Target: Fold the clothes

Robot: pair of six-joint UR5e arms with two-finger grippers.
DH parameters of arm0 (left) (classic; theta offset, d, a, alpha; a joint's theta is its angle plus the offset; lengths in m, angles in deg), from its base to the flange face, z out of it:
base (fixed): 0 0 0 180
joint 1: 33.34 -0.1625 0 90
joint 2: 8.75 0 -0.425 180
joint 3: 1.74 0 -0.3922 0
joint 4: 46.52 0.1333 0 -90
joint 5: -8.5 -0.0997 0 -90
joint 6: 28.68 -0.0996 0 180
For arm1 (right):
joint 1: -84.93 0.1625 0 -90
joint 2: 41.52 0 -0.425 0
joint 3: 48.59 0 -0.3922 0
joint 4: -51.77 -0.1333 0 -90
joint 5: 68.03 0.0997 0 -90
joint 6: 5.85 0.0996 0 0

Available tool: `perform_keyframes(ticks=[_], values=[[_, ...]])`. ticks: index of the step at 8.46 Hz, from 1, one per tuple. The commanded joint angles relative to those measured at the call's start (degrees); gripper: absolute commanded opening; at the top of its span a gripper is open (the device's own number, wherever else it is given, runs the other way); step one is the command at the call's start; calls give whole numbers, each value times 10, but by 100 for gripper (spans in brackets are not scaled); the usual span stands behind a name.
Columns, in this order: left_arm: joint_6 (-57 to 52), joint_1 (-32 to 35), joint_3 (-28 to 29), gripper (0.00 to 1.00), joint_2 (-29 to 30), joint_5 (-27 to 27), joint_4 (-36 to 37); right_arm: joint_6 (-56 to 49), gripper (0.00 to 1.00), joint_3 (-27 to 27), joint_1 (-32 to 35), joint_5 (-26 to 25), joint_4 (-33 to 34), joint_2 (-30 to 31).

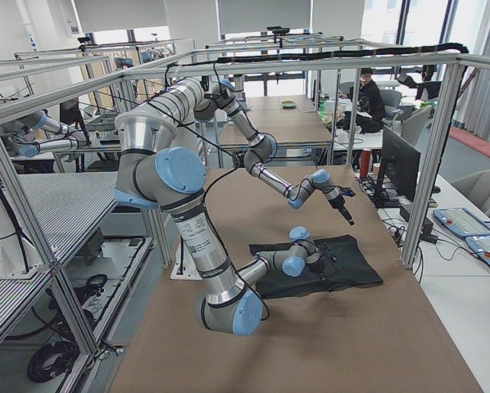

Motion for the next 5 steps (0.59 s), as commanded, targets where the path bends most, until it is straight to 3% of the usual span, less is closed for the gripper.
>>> perform_keyframes(ticks=[1, 5], values=[[0, 0, 1, 95, 3, -2, 0, -33, 94, -2, 7, -1, -1, 2], [9, -1, 2, 95, 6, -2, 0, -96, 94, -8, 47, 8, -29, 49]])
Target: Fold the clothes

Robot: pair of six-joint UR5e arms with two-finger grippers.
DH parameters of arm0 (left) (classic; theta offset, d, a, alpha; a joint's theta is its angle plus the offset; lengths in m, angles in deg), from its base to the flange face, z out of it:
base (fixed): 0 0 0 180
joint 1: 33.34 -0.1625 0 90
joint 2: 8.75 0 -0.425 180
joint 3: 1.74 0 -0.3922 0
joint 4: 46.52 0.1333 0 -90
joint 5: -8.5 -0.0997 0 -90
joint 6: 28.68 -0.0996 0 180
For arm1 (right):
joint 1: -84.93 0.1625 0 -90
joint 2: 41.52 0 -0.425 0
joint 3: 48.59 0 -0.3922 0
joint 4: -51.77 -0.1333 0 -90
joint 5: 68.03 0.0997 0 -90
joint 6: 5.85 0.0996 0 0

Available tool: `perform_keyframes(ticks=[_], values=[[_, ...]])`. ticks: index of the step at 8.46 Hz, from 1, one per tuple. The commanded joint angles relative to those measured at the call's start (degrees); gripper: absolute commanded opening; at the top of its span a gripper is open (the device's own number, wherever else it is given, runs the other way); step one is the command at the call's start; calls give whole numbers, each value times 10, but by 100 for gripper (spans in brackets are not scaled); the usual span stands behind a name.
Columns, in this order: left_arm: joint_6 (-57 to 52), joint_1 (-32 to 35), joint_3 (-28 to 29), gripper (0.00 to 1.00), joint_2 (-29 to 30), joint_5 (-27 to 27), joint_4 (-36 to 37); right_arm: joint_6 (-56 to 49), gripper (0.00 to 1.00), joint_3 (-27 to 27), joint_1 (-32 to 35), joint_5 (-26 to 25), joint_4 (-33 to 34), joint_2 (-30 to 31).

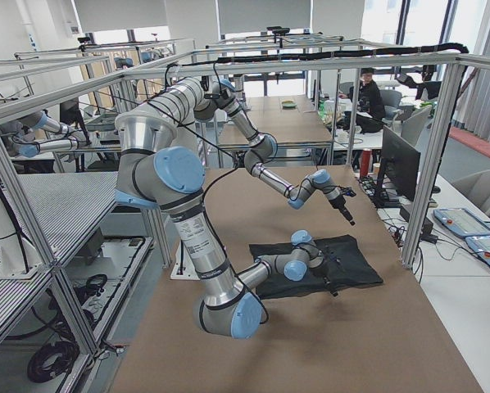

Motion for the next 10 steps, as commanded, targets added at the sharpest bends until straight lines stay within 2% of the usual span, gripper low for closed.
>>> perform_keyframes(ticks=[1, 2, 4, 5, 7, 8, 10], values=[[9, -7, 1, 95, 1, -1, -1, -65, 94, -10, 53, 38, -18, 34], [10, -7, 1, 95, 4, -2, -1, -74, 94, -15, 60, 51, -31, 55], [10, -7, 1, 95, 5, -5, 0, -65, 94, -51, 78, 100, -32, 52], [10, -7, 1, 95, 5, -5, 0, -38, 94, -60, 77, 105, -37, 42], [11, -7, 0, 95, 7, -4, 0, 94, 94, -97, 58, 109, -42, 18], [12, -6, 0, 95, 9, -4, 0, 146, 94, -119, 40, 114, -65, 15], [14, -5, -2, 95, 9, -4, 0, 216, 94, -122, 6, 124, -101, 15]])
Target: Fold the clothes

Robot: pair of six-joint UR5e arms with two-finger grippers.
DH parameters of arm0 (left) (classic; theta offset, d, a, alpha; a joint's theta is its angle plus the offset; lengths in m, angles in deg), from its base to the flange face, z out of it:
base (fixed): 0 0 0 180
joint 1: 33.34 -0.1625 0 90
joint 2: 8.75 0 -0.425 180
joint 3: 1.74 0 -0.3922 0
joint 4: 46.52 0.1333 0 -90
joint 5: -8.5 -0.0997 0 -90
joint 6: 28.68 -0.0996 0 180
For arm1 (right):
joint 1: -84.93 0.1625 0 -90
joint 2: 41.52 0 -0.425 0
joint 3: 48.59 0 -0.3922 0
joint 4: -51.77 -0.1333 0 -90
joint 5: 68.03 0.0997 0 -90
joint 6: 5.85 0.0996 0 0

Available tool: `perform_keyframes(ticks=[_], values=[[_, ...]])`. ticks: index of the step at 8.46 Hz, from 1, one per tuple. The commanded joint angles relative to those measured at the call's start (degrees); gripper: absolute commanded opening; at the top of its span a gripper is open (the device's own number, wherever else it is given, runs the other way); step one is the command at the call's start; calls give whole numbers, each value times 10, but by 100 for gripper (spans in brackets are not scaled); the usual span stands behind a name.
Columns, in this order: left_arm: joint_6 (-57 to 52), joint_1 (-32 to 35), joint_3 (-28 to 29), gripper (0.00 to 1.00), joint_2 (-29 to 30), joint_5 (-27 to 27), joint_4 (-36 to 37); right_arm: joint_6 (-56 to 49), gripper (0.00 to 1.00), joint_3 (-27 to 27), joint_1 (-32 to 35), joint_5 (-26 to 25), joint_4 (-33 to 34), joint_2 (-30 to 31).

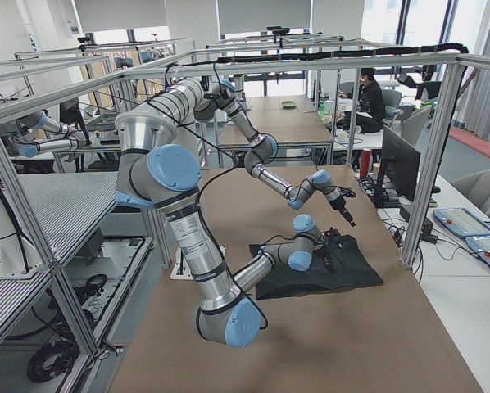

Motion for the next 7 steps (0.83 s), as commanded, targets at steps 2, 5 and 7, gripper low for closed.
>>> perform_keyframes(ticks=[2, 5, 7], values=[[1, 5, -1, 95, 1, 0, 0, 80, 94, -8, -76, 2, -59, 6], [1, 10, -1, 95, 1, -1, 3, 109, 94, -6, -97, 2, -108, 71], [1, 11, -1, 95, 1, -2, 4, 109, 94, -5, -99, 3, -110, 95]])
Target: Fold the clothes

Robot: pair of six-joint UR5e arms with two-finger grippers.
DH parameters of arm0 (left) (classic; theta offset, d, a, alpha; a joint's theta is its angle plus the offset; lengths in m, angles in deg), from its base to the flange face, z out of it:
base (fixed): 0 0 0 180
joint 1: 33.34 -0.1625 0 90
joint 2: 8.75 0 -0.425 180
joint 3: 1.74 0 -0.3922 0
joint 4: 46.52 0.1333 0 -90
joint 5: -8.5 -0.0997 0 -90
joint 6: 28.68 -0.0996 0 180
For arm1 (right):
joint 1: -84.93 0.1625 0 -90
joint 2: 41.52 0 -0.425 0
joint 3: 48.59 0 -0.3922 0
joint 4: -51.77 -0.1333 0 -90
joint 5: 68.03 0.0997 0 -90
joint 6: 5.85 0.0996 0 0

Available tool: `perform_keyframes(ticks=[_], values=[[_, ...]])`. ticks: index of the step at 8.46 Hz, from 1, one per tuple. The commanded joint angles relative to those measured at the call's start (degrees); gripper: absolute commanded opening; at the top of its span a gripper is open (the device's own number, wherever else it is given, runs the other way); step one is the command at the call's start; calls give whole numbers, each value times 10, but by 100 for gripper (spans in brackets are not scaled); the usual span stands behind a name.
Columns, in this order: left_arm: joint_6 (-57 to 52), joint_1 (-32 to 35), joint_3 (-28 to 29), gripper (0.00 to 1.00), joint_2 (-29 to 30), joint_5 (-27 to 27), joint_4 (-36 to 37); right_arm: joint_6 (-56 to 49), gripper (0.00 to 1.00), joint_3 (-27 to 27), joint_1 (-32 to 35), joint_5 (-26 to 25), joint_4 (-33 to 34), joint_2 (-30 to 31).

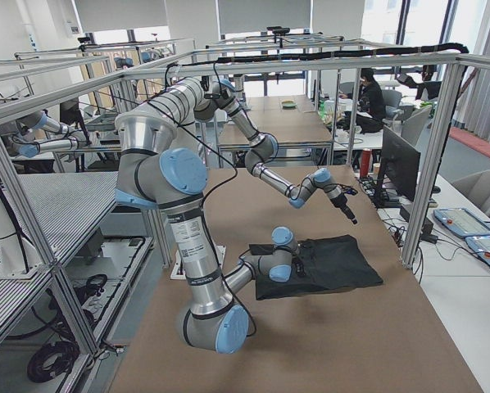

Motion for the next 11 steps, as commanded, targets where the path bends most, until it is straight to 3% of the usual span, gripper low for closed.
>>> perform_keyframes(ticks=[1, 5, 7, 8, 11], values=[[-1, 1, 0, 95, 0, -1, 3, 1, 94, 2, -5, 2, -8, 44], [-4, 1, 1, 95, 0, -1, 3, 12, 94, -21, 5, 6, -5, 51], [-2, 1, 0, 95, 0, 0, 1, 36, 94, -77, 37, 82, 0, 52], [-1, 1, -2, 95, 1, 0, -2, 80, 95, -109, 35, 81, 0, 67], [-1, 0, -1, 95, -1, -3, -3, 189, 95, -124, -3, 48, -14, 105]])
